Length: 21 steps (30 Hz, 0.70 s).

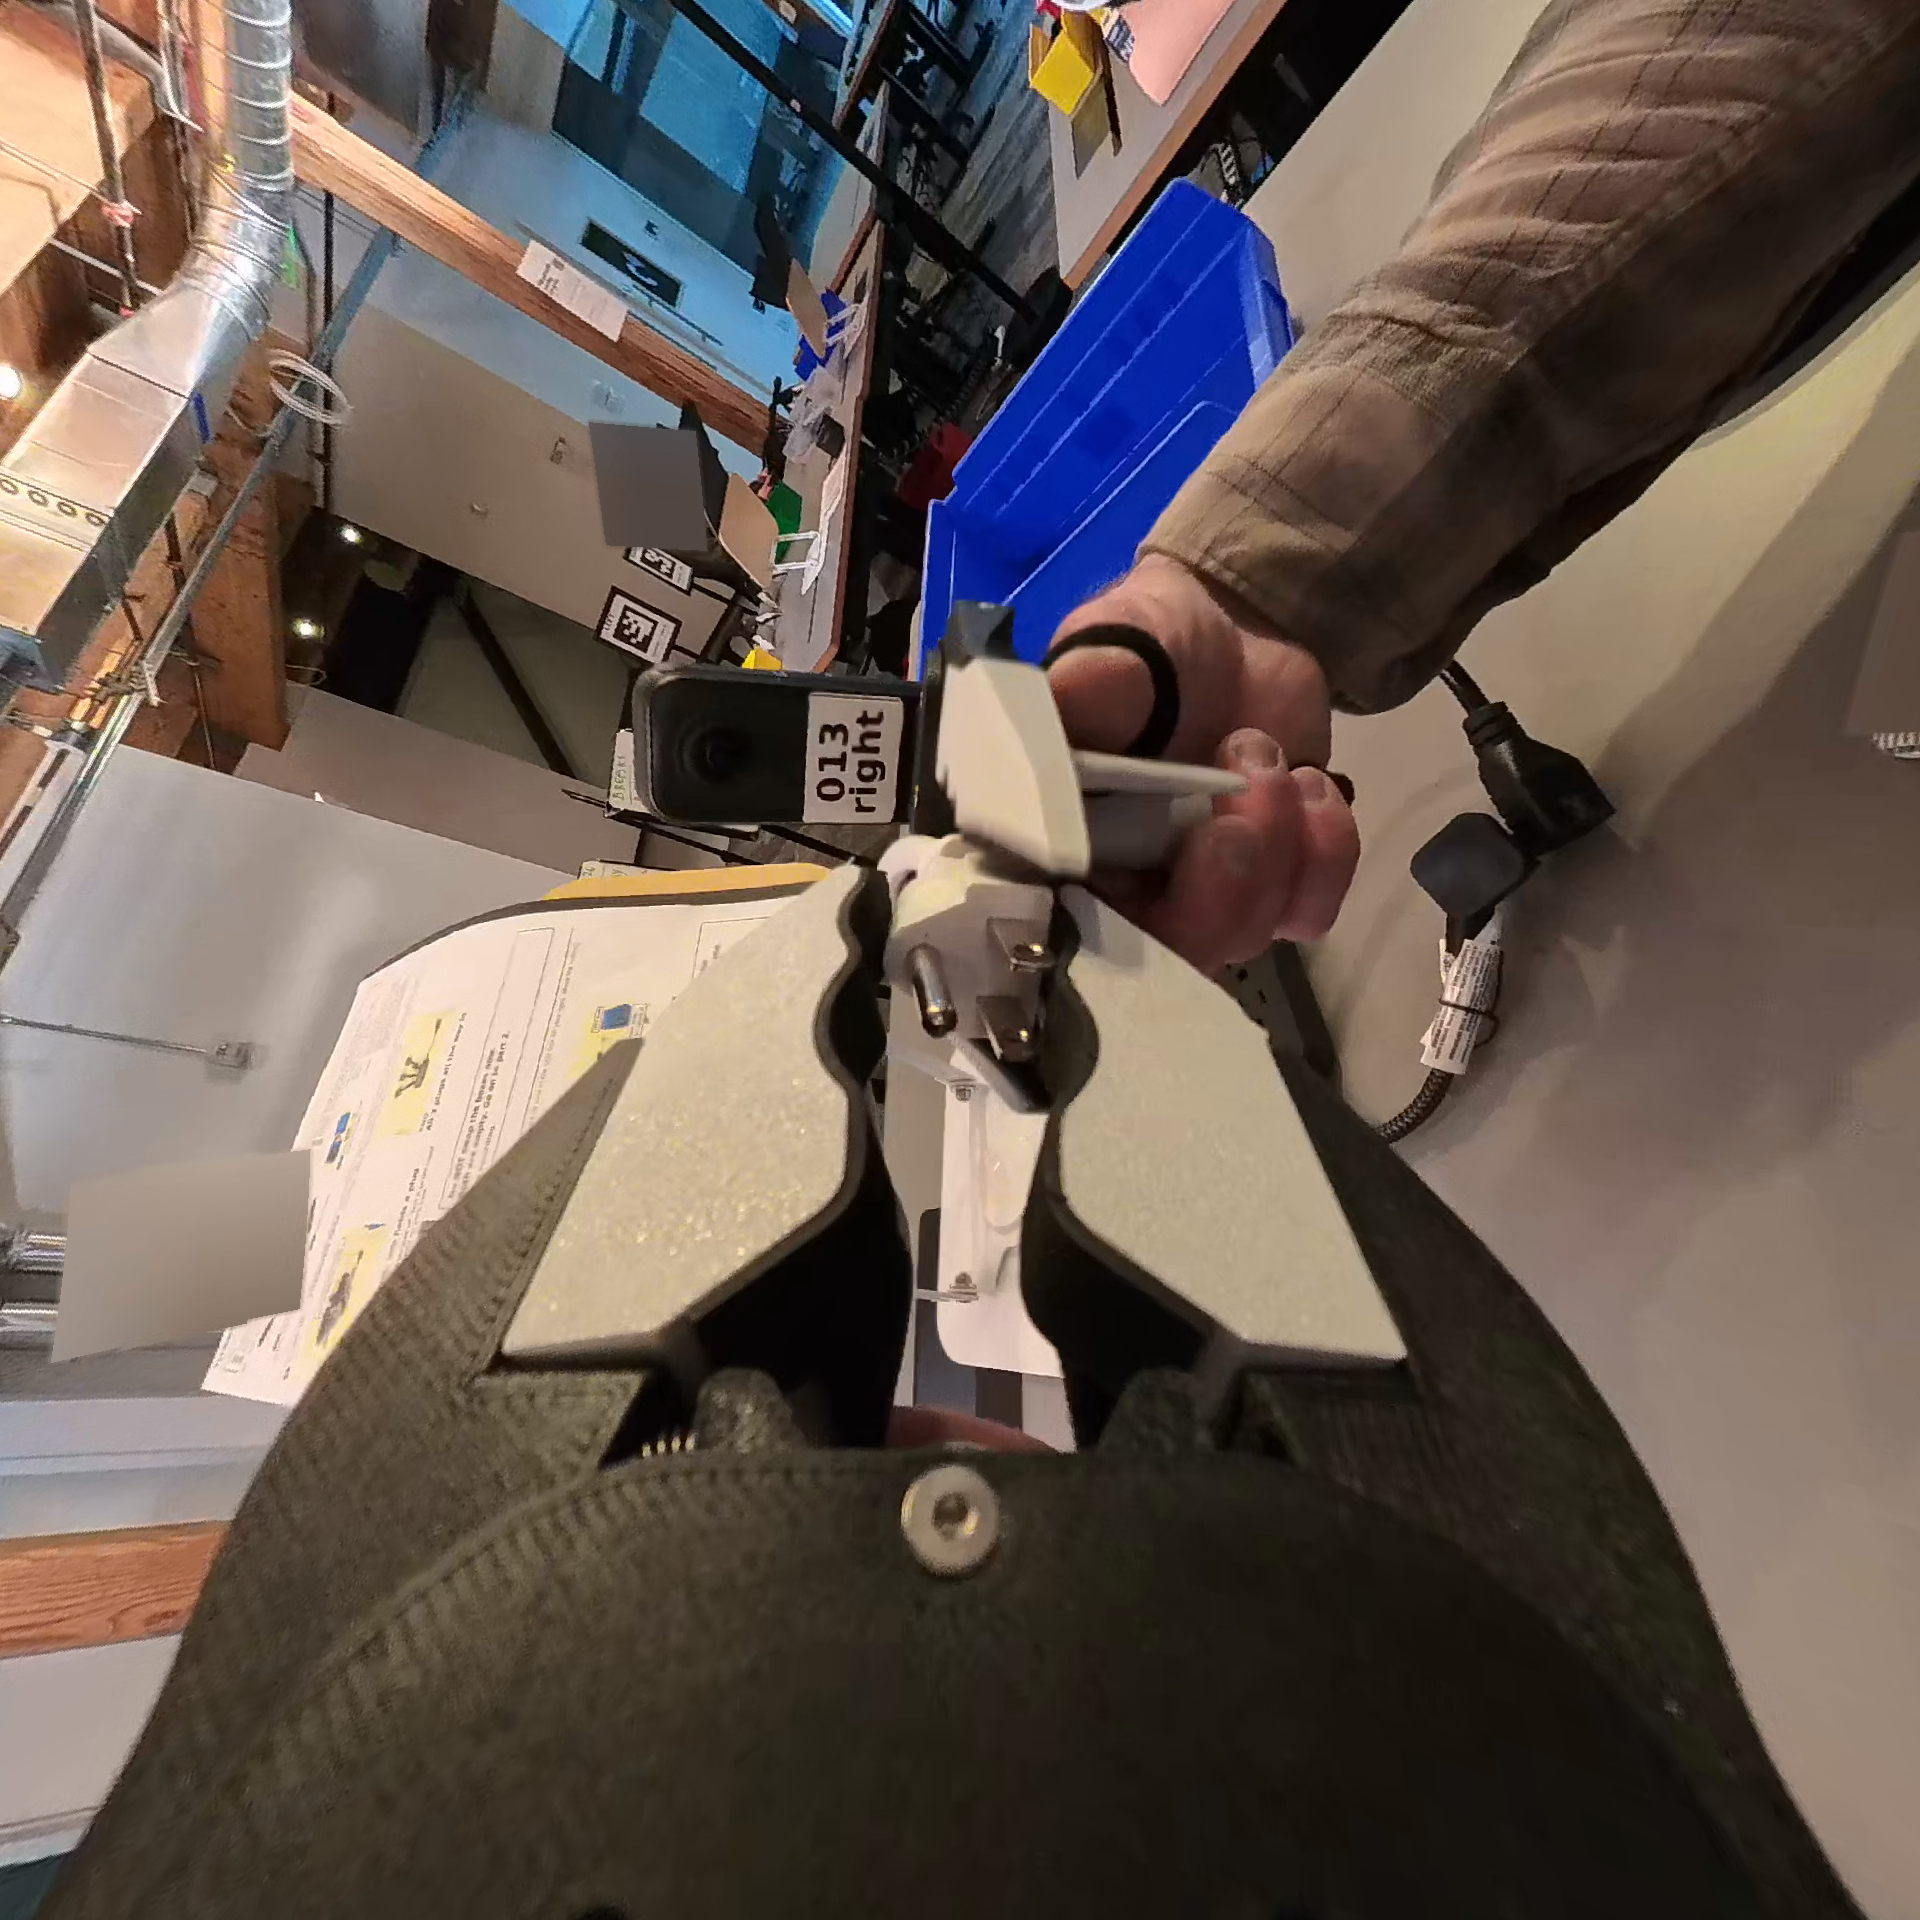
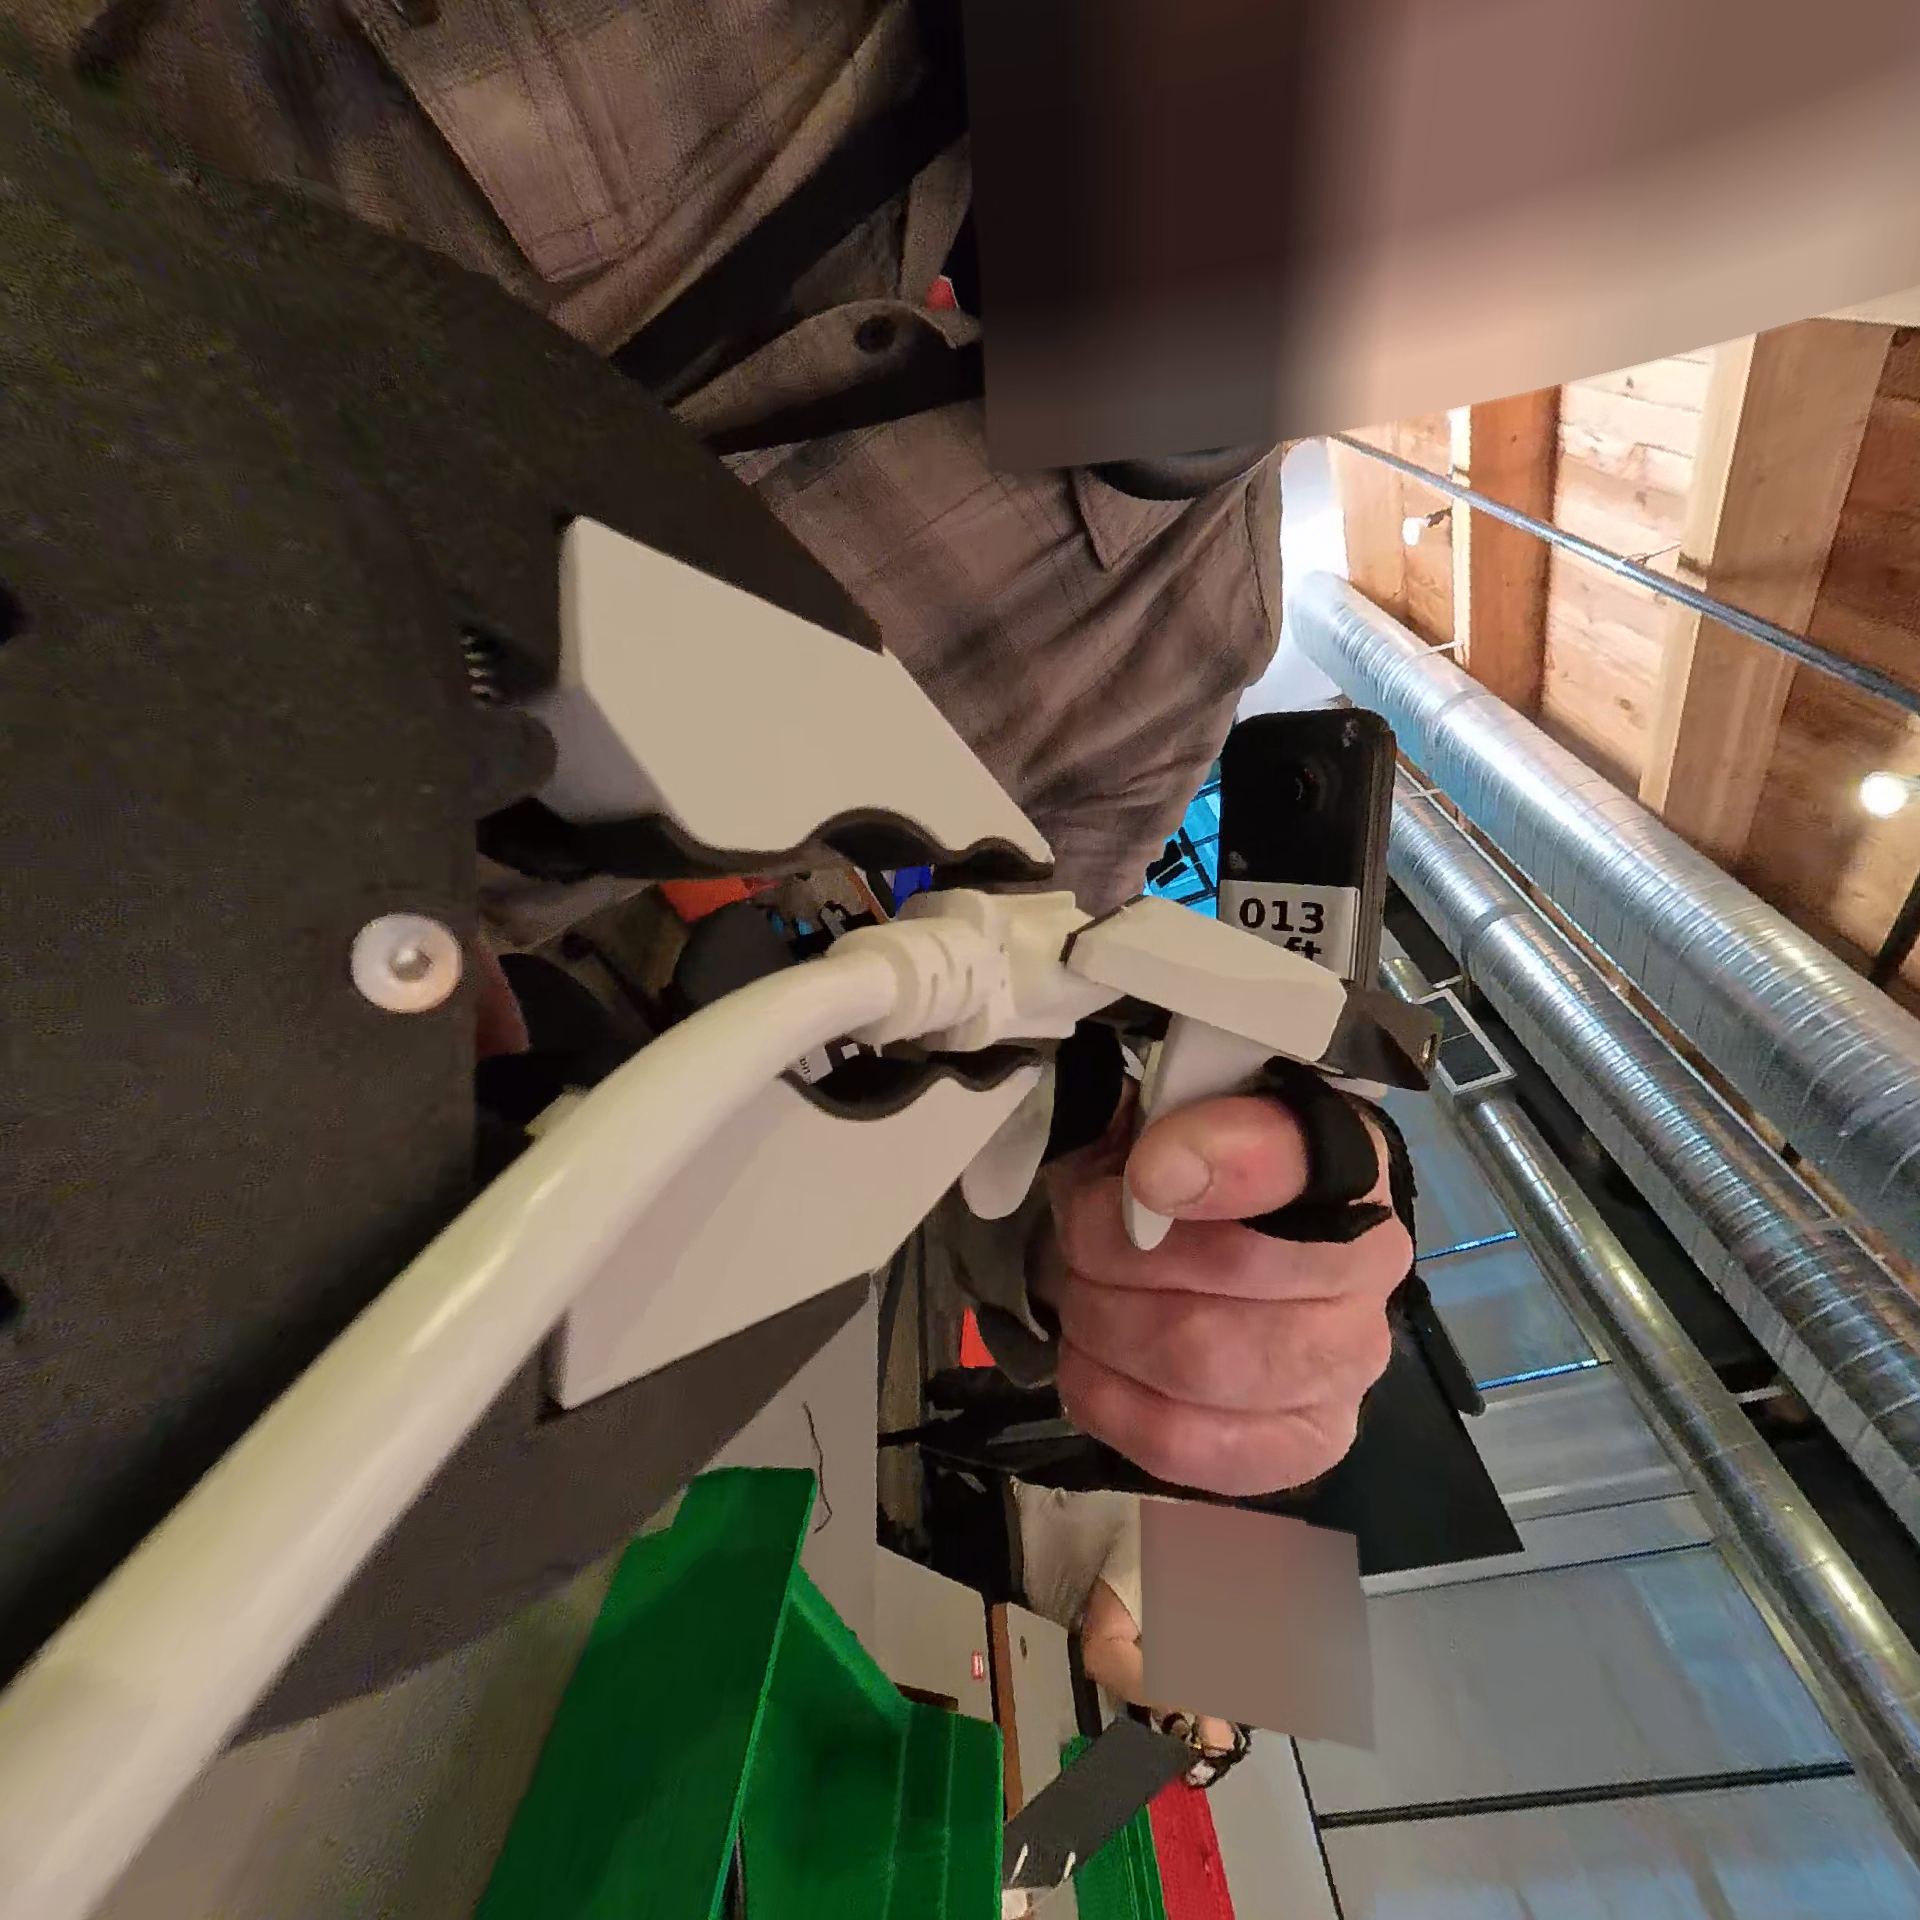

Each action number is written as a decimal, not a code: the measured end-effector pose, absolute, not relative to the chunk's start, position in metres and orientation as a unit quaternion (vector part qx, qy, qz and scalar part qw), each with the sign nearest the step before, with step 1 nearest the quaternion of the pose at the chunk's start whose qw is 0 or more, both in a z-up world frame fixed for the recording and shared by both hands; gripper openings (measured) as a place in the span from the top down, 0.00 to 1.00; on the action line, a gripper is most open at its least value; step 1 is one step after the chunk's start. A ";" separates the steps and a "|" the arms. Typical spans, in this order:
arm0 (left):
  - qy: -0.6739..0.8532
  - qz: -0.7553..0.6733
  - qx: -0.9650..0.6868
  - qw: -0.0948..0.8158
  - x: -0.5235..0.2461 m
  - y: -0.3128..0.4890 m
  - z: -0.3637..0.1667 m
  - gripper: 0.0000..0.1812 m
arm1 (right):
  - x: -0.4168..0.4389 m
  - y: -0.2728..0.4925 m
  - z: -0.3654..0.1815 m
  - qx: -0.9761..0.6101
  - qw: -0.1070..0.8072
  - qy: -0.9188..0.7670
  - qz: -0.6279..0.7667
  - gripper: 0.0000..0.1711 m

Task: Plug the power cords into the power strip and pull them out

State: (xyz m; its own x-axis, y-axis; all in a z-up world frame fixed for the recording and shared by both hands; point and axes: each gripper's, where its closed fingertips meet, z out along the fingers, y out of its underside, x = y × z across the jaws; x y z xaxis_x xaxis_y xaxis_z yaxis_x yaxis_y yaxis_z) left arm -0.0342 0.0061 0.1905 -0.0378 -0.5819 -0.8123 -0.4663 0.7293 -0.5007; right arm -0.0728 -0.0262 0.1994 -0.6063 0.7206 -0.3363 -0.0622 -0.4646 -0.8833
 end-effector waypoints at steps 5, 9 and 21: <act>0.723 -0.056 -0.346 0.595 -0.031 -0.001 0.188 0.85 | -0.058 -0.019 0.205 -0.341 0.246 -0.430 0.799 0.86; 0.712 -0.077 -0.357 0.599 -0.029 -0.002 0.190 0.86 | -0.061 -0.028 0.200 -0.355 0.237 -0.448 0.786 0.75; 0.723 -0.079 -0.350 0.590 -0.023 -0.006 0.178 0.85 | -0.063 -0.036 0.193 -0.349 0.223 -0.467 0.781 0.85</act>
